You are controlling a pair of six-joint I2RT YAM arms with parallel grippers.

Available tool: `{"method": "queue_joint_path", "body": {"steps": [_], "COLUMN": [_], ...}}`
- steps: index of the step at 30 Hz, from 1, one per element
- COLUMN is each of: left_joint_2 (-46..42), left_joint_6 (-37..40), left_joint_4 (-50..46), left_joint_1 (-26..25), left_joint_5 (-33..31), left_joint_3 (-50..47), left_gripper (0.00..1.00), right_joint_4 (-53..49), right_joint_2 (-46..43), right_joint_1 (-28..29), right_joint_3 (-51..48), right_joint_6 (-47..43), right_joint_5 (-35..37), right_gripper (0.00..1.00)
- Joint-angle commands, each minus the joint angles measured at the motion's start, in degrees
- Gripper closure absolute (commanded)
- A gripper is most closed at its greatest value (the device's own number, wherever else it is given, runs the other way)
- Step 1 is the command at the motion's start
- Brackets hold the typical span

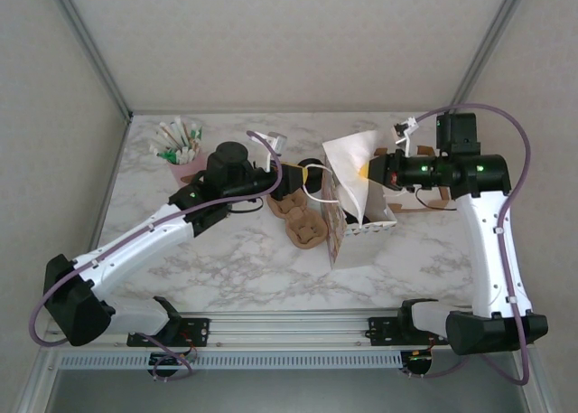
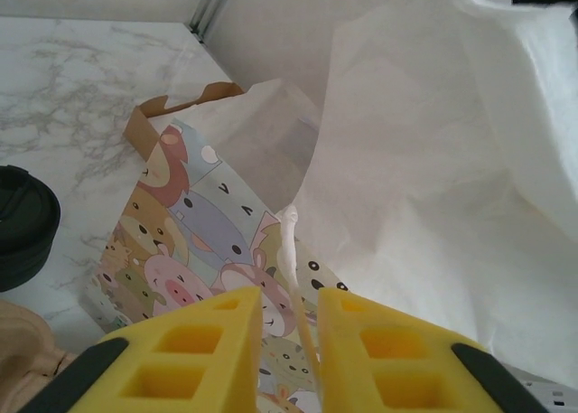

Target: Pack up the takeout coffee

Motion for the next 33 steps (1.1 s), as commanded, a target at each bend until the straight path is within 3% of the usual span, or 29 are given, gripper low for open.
{"method": "queue_joint_path", "body": {"steps": [1, 11, 24, 33], "left_joint_2": [0.7, 1.5, 1.4, 1.7], "left_joint_6": [0.5, 0.6, 0.8, 1.0], "left_joint_4": [-0.8, -0.5, -0.6, -0.6], "left_joint_1": [-0.4, -0.4, -0.4, -0.4], "left_joint_5": [0.9, 0.6, 0.1, -0.5], "left_joint_3": [1.3, 1.6, 1.7, 1.7], "left_gripper": [0.78, 0.82, 0.83, 0.84], "right_joint_4": [0.3, 0.7, -3.9, -4.6], "right_joint_2": [0.5, 1.0, 3.7, 4.2], "right_joint_1": [0.8, 4.9, 4.8, 4.9], "right_joint_3": [-1.1, -3.5, -2.4, -1.5], "right_joint_6": [-1.3, -1.5, -2.8, -2.7], "right_joint_5": [-1.8, -1.1, 12.5, 16.9], "right_gripper": [1.00, 1.00, 1.00, 1.00]}}
